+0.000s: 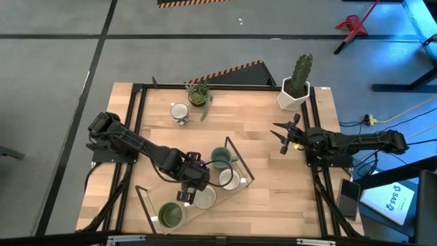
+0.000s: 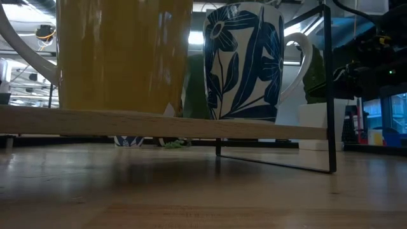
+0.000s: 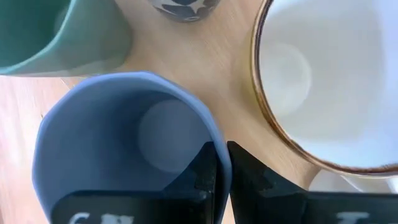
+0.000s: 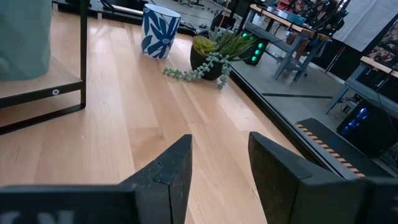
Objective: Place coffee mugs
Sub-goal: Put the blue mug on the shelf aligned with the green mug
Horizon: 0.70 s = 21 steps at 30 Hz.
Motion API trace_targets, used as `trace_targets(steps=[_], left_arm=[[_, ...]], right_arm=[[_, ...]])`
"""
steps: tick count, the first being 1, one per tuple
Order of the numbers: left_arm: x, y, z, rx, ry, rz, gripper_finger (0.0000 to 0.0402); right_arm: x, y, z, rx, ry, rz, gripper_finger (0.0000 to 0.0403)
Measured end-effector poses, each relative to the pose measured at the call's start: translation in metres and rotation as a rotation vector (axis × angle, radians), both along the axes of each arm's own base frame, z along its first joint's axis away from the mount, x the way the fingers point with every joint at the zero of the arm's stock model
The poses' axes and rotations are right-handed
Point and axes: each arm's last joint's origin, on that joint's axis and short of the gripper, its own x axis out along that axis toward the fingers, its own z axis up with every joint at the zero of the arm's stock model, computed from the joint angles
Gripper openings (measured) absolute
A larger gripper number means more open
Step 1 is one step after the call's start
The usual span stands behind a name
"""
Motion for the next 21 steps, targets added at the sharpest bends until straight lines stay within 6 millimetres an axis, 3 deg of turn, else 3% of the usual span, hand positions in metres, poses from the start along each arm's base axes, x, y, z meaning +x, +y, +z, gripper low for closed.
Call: trace_targets(steps=[21], left_arm=[[-0.0004,0.0004,-0.0001,0.023,-0.005,0.012,0.0048]], right_arm=[[0.0,0.0,-0.0001,0.0,0.001,0.0,0.0143]])
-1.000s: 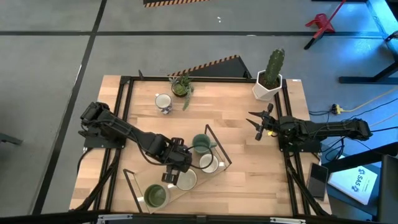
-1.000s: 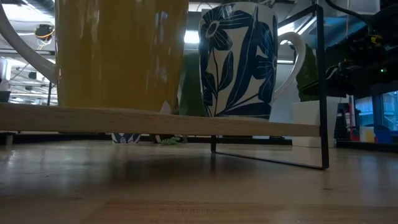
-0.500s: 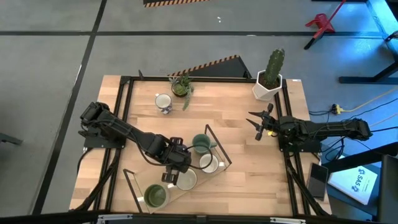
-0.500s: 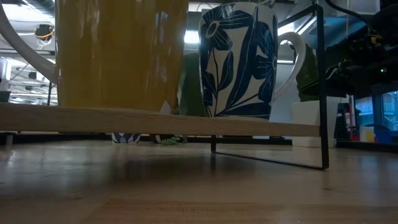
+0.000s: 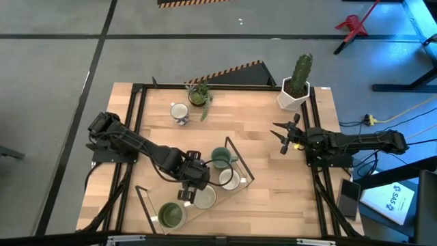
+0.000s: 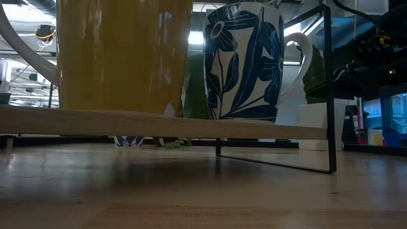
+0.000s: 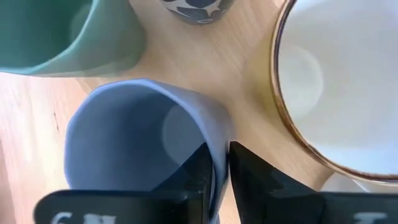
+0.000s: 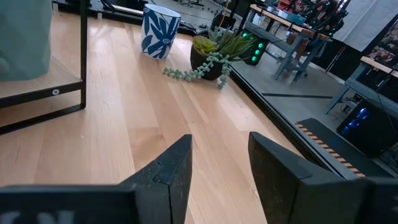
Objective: Place coffee mugs
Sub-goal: Put the blue mug on the shelf aligned with the green mug, then put the white blue patterned mug at the top left corner of the shelf
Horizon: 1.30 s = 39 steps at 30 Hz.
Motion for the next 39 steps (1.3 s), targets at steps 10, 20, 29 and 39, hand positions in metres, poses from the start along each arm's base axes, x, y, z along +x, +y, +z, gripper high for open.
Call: trace_targets(steps=[10,20,29,39], left_arm=[[-0.001,-0.002,0.0,-0.014,0.003,0.011,0.0081],[-0.001,-0.003,0.001,-0.071,0.019,0.045,0.0102],[-0.002,-0.004,0.0,-0.114,0.044,0.066,0.0103],[-0.014,0.0,0.013,-0.139,0.059,0.108,0.0103]], right_arm=[[0.0,0.0,0.0,0.0,0.0,0.0,0.0143],[0.0,0.0,0.0,0.0,0.0,0.0,0.0143],[0.0,0.0,0.0,0.0,0.0,0.0,0.0143],[0.0,0.0,0.0,0.0,0.001,0.001,0.0143]])
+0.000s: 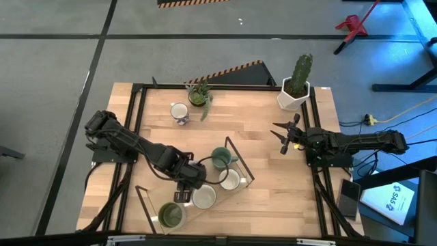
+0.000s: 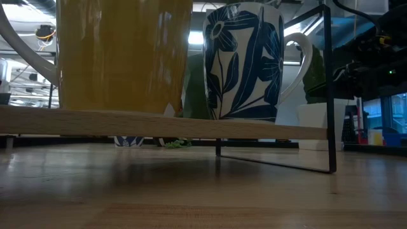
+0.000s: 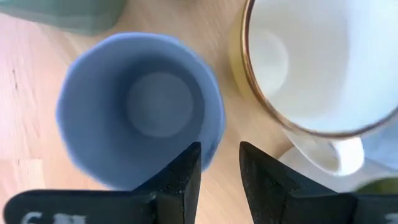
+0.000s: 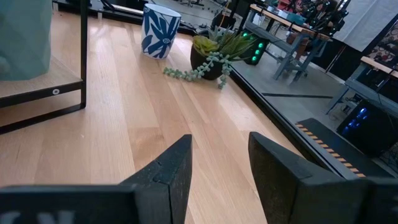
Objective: Place coffee mugs
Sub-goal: Put the white blue patterned mug at the top left corner of the shelf
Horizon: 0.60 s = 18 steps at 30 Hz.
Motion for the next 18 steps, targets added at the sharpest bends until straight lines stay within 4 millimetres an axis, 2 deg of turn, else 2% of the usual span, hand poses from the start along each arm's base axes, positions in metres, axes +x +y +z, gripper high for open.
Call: trace_targets(steps=[9,13,18], left_arm=[[-0.018,0.007,0.028,-0.098,-0.043,0.067,0.0103],[-0.034,0.015,0.045,-0.13,-0.061,0.141,0.0103],[-0.053,0.035,0.065,-0.008,-0.17,0.348,0.0103]], right_arm=[[0.0,0.0,0.0,0.0,0.0,0.0,0.0143],[0.0,0.0,0.0,0.0,0.001,0.0,0.0143],[0.0,0.0,0.0,0.0,0.002,0.0,0.0143]])
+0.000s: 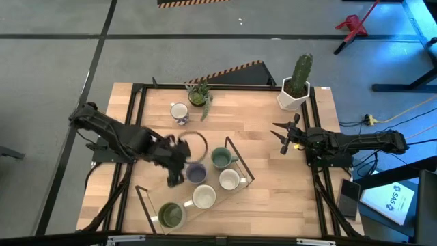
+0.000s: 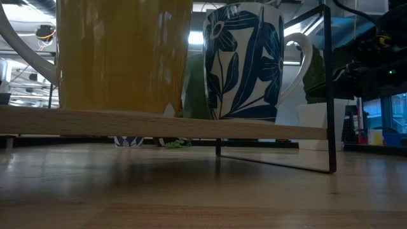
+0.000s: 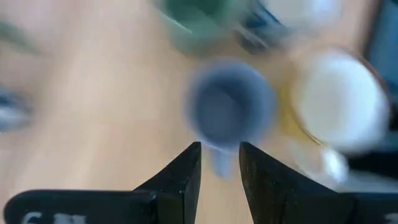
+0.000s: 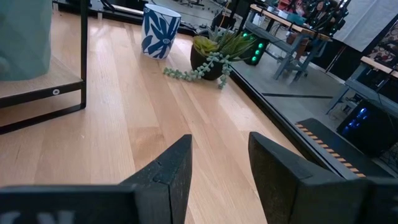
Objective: Place coffee mugs
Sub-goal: Put the white blue patterned mug at the top left corner of the shelf
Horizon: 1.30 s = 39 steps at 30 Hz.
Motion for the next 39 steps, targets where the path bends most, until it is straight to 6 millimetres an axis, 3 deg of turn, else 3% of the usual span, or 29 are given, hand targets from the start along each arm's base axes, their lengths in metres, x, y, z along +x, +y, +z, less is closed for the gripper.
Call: trace_targets(steps=[5,11,19,29,39], left_arm=[[-0.01,0.042,0.017,0.212,-0.114,0.274,0.0103],[-0.006,0.105,0.013,0.285,0.006,0.328,0.0103],[-0.015,0.175,-0.038,0.172,0.137,0.27,0.0103],[-0.022,0.201,-0.101,0.174,0.15,0.218,0.0103],[-0.033,0.207,-0.133,0.171,0.193,0.186,0.0101]], right_arm=[[0.0,0.0,0.0,0.0,0.0,0.0,0.0143],[0.0,0.0,0.0,0.0,0.0,-0.001,0.0143],[0.0,0.0,0.0,-0.001,0.001,-0.003,0.0143],[0.0,0.0,0.0,-0.002,0.001,-0.01,0.0143],[0.0,-0.001,0.0,-0.007,0.0,-0.029,0.0143]])
